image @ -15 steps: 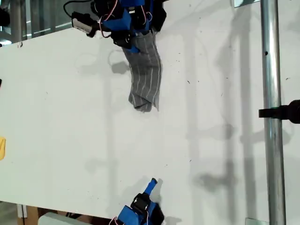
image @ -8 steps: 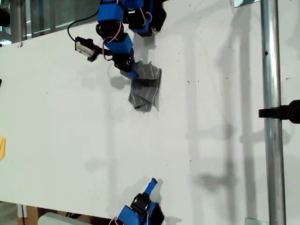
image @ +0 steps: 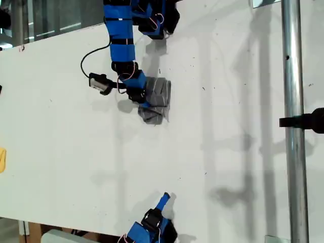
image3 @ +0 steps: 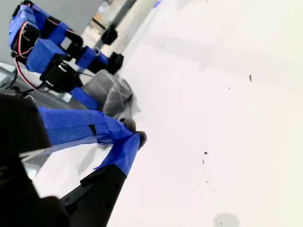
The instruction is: Grasp corners of a towel and fold twice.
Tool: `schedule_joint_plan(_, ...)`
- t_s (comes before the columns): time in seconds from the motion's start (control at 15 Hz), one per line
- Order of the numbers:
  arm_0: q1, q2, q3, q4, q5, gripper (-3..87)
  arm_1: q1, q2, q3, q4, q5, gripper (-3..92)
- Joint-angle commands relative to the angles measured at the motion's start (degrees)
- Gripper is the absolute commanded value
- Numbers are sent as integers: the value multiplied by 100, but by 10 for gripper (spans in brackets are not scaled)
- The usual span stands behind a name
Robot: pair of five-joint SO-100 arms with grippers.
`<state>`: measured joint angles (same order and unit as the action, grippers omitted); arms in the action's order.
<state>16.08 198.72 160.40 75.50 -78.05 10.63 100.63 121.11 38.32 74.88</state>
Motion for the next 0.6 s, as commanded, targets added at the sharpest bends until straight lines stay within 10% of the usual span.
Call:
schedule_joint_plan(0.0, 70, 53, 0, -88, -9, -29, 0, -483, -1811, -422, -1767, 589)
schedule_joint_plan(0.53, 53, 53, 158, -97, -246, -27, 457, -281, -3076, 369, -2558, 586)
